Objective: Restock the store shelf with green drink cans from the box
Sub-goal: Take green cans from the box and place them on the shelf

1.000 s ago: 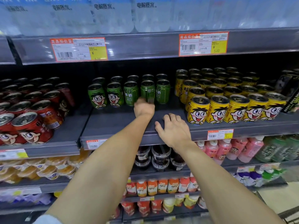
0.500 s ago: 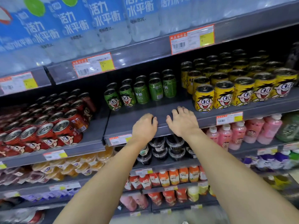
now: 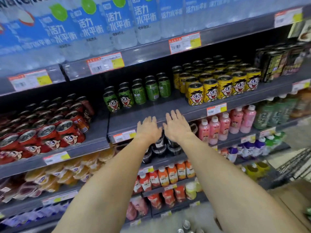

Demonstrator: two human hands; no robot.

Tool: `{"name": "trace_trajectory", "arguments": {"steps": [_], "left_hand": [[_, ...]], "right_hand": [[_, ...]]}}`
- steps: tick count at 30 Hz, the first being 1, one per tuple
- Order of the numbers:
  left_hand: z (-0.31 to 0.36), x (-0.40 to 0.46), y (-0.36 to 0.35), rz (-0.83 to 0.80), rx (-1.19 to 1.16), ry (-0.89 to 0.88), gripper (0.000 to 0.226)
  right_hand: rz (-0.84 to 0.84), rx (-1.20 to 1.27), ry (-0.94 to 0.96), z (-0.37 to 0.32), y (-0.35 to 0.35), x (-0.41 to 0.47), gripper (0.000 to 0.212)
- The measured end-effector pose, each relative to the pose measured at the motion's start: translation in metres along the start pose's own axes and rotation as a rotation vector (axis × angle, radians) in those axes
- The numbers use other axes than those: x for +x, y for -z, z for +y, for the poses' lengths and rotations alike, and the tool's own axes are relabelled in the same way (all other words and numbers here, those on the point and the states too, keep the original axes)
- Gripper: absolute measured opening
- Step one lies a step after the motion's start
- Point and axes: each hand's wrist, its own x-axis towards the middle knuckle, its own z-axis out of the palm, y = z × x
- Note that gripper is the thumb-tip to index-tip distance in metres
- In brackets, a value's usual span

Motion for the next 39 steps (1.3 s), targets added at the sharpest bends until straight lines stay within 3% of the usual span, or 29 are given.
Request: {"name": "trace_trajectory", "arguments": {"steps": [6,12,15,18,23,32,39], "left_hand": [[-0.016,-0.059,-0.006,-0.035,-0.012,-0.126,0.062],[-0.020,-0.130,-0.047,0.096,-0.059,-0.181,0.047],[-0.010,-0.170,-0.071,-0.046,-0.072,-0.236,0.042],[-0.001,-0.195,-0.087,-0.065,-0.064,-0.305,0.040],[0.014,-0.218,-0.083,-0.157,-0.058,-0.327,0.021],[0.086,-0.240,-0.092,-0.254,-0.105,-0.397,0.029],[0.184,-0.268,-0.098,-0.283,-0.005,-0.629,0.030]], "right_hand": [[-0.063,0.042,-0.083,-0.021,-0.013,-0.064,0.055],[-0.095,0.042,-0.193,-0.042,-0.044,-0.150,0.043],[-0.222,0.009,-0.244,-0.049,-0.072,-0.197,0.042],[-0.284,0.019,-0.299,-0.045,-0.091,-0.231,0.043],[-0.303,0.027,-0.361,-0.027,-0.092,-0.274,0.042],[-0.279,0.021,-0.503,0.018,-0.078,-0.341,0.032],[-0.325,0.026,-0.730,0.088,-0.055,-0.408,0.042]]}}
